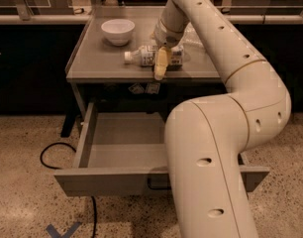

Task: Place blue plastic bottle into top drawer

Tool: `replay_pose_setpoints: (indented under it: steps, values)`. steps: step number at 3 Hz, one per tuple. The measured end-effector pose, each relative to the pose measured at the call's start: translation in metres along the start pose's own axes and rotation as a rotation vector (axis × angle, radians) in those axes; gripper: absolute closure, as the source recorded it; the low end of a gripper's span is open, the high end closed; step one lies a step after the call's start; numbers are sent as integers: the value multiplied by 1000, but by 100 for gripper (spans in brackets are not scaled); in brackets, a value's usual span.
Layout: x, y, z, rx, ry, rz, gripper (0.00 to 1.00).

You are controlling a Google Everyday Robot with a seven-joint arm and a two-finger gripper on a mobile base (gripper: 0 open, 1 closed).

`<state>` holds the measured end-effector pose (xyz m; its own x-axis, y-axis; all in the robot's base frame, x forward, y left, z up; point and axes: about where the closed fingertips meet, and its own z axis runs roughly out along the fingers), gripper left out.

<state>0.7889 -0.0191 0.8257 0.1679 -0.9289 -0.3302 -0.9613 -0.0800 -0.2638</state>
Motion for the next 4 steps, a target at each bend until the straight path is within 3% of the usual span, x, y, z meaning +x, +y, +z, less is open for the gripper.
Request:
replay_pose_setpoints:
  steps: [1,4]
  values:
    - [0,0,1,-1,-1,0,19]
    - [0,2,0,-1,-1,0,88]
